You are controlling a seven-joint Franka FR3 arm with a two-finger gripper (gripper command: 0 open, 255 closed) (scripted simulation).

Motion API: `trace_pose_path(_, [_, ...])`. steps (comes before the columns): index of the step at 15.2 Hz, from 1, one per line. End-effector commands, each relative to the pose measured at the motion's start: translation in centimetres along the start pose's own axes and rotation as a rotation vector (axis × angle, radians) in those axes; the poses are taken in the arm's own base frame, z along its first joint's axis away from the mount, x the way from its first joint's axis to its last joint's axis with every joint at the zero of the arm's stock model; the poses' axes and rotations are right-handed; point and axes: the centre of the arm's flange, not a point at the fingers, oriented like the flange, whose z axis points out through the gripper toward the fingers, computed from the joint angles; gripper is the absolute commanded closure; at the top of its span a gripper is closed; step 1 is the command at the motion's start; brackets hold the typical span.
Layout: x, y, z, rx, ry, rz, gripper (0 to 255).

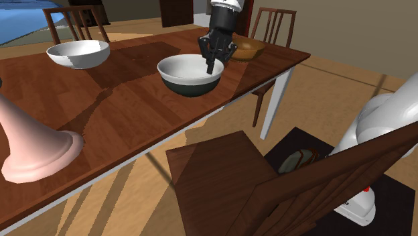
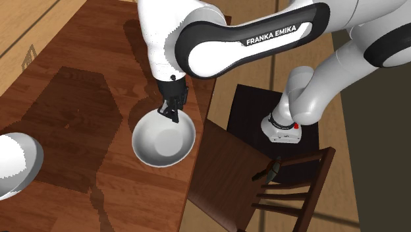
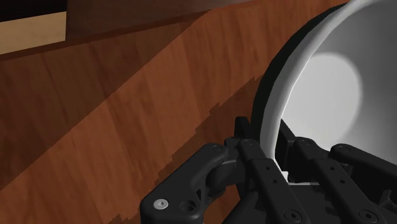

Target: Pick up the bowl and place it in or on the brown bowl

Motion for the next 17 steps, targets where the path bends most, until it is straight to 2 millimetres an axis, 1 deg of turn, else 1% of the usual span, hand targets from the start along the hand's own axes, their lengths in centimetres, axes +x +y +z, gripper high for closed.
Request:
trace_pose_path(1, [-0.1, -0.2, -0.8, 0.001, 0.001, 0.0, 255])
trace_pose_path(17, [-1.0, -2.5, -8.9, 0.001, 0.001, 0.0, 255])
